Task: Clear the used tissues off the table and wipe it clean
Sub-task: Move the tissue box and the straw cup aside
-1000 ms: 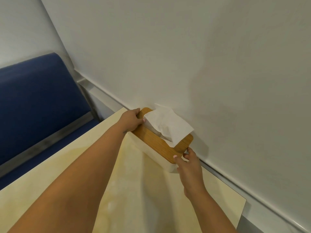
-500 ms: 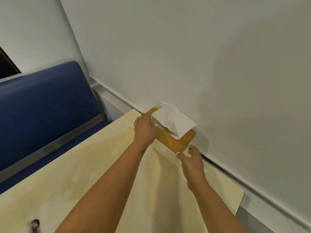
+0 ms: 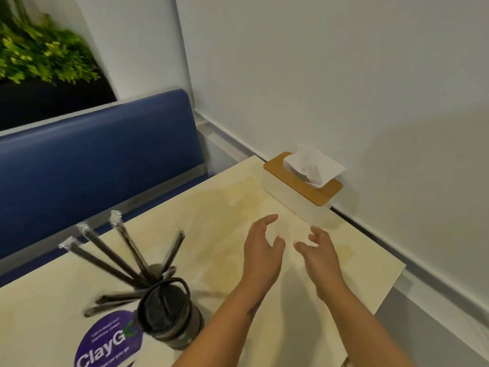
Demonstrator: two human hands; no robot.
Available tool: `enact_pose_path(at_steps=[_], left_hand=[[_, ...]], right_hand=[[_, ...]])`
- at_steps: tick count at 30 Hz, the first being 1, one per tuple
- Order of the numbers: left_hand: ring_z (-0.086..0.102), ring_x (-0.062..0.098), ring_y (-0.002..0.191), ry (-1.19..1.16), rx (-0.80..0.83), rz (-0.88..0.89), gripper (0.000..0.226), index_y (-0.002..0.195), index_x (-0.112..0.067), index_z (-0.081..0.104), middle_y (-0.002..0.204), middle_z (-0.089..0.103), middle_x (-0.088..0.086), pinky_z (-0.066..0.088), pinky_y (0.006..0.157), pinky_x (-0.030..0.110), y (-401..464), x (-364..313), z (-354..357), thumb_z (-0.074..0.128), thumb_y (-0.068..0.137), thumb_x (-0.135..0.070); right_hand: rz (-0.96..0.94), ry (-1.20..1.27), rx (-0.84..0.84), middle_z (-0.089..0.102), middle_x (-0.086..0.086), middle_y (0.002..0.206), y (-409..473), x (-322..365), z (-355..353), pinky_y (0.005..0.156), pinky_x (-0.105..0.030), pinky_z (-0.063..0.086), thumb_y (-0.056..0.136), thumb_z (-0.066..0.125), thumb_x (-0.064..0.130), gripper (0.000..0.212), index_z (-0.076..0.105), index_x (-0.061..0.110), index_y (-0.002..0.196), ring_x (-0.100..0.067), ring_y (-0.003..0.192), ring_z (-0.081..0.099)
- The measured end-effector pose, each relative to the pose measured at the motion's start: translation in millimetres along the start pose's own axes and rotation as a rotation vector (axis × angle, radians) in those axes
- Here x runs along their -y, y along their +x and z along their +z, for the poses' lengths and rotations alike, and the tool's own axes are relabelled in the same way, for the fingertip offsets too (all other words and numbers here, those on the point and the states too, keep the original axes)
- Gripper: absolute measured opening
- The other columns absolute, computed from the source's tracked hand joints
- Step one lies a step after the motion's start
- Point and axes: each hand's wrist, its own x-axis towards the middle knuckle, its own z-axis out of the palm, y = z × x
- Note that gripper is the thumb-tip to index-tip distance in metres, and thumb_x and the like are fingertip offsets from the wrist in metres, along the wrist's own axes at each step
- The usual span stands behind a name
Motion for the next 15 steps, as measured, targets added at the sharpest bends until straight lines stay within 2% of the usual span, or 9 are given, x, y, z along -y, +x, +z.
enact_pose_path(at_steps=[4,7,10,12,15], left_hand=[[0.043,-0.009,0.114,0.002,0.008,0.066,0.038,0.119,-0.037,0.049,0.117,0.045,-0.03,0.036,0.102,0.02,-54,11,-36,0.055,0.089,-0.014],[0.042,-0.013,0.114,-0.026,-0.029,0.085,0.042,0.111,-0.043,0.049,0.116,0.047,-0.031,0.037,0.094,0.013,-89,17,-60,0.055,0.088,-0.009],[0.047,-0.008,0.111,-0.065,-0.075,0.073,0.046,0.106,-0.043,0.053,0.11,0.053,-0.03,0.041,0.087,0.012,-122,29,-86,0.055,0.085,-0.002],[0.053,-0.004,0.104,-0.076,-0.124,0.067,0.049,0.099,-0.042,0.06,0.106,0.056,-0.028,0.042,0.08,0.01,-141,40,-101,0.055,0.083,0.003],[0.059,0.0,0.091,-0.066,-0.219,0.043,0.057,0.096,-0.044,0.06,0.096,0.061,-0.022,0.043,0.071,0.007,-160,56,-124,0.057,0.078,0.01]], right_hand=[[-0.016,-0.024,0.053,0.044,-0.004,0.137,-40,-6,20,0.087,-0.028,0.035,0.089,0.061,0.018,0.055,0.037,0.02,0.139,-0.019,0.116,0.047],[-0.027,-0.031,0.102,0.047,-0.003,0.132,-64,-9,36,0.086,-0.027,0.035,0.088,0.06,0.014,0.052,0.04,0.02,0.136,-0.016,0.108,0.048],[-0.029,-0.07,0.178,0.048,-0.001,0.13,-87,-14,57,0.083,-0.026,0.036,0.086,0.056,0.006,0.052,0.042,0.02,0.133,-0.017,0.11,0.05],[-0.039,-0.098,0.24,0.048,-0.001,0.128,-101,-17,73,0.08,-0.025,0.037,0.084,0.057,0.003,0.054,0.042,0.019,0.133,-0.018,0.11,0.051],[-0.056,-0.144,0.325,0.047,-0.002,0.126,-116,-21,95,0.078,-0.024,0.038,0.08,0.062,0.002,0.059,0.041,0.018,0.133,-0.017,0.107,0.049]])
